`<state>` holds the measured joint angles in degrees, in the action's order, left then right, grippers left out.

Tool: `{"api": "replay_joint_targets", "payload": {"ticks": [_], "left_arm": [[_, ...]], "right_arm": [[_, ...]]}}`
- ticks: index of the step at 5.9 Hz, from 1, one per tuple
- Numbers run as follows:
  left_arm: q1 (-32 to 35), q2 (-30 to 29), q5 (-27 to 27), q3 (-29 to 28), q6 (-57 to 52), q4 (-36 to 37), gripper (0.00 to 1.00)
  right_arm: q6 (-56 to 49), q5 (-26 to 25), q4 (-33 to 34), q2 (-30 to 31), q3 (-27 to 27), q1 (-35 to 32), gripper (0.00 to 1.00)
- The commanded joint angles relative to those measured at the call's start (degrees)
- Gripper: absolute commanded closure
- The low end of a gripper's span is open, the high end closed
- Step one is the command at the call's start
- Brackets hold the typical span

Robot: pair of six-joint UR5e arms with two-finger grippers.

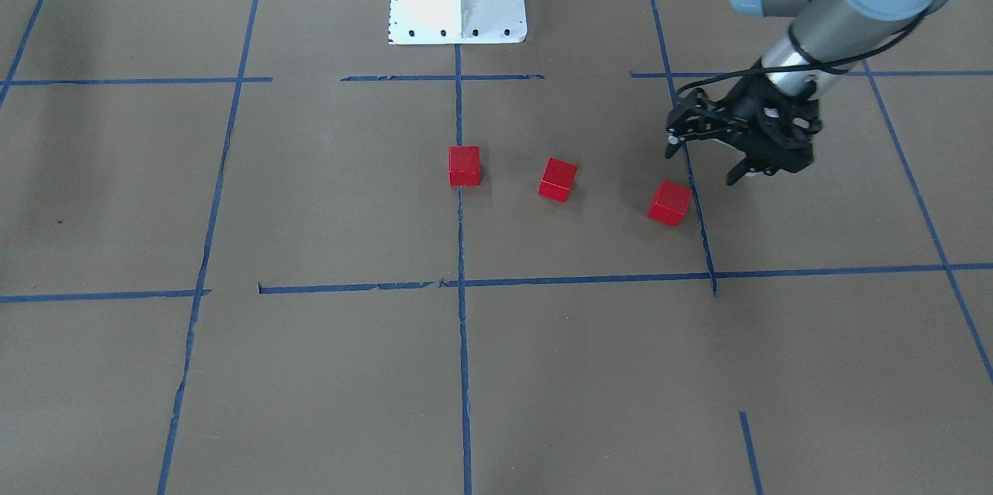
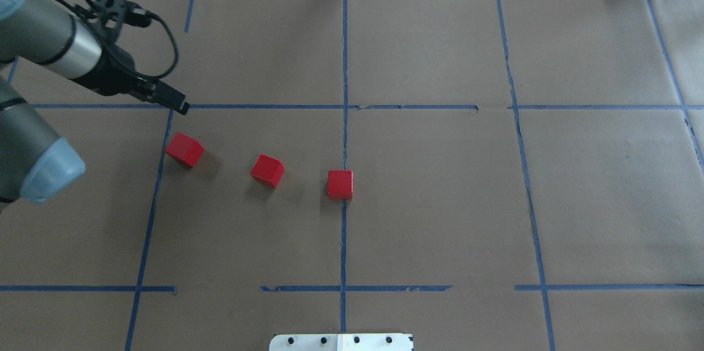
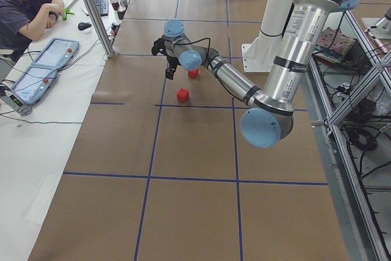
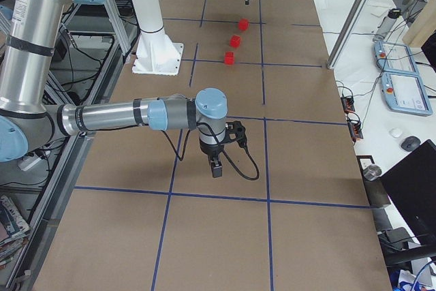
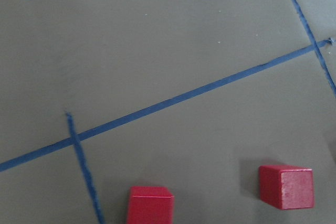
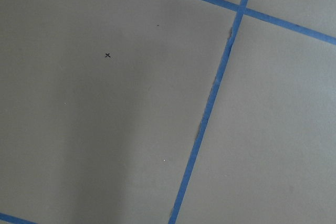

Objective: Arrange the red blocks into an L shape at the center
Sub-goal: 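Withdraw the right arm while the left arm reaches toward the red cubes, then lower the left gripper onto the red cube nearer the center and grasp it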

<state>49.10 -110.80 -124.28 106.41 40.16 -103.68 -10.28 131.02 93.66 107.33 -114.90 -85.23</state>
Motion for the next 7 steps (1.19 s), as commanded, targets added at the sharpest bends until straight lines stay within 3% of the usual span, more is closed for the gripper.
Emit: {"api": "replay_joint_targets", "payload": {"ticks": [1, 2, 7], "left_arm": [[-8.72, -7.9, 7.71, -4.95, 9.81, 0.23, 0.0], [-12.06, -9.77, 12.52, -7.33, 10.72, 0.23, 0.0], [-15.87, -10.4, 13.63, -10.51, 11.87, 2.96, 0.0]], "right_arm": [[-0.01, 2.03, 0.21, -0.19, 2.04, -1.08, 0.0], [0.08, 2.22, 0.04, -0.19, 2.57, -1.08, 0.0], [0.08, 2.22, -0.05, -0.19, 2.66, -1.08, 0.0]]}}
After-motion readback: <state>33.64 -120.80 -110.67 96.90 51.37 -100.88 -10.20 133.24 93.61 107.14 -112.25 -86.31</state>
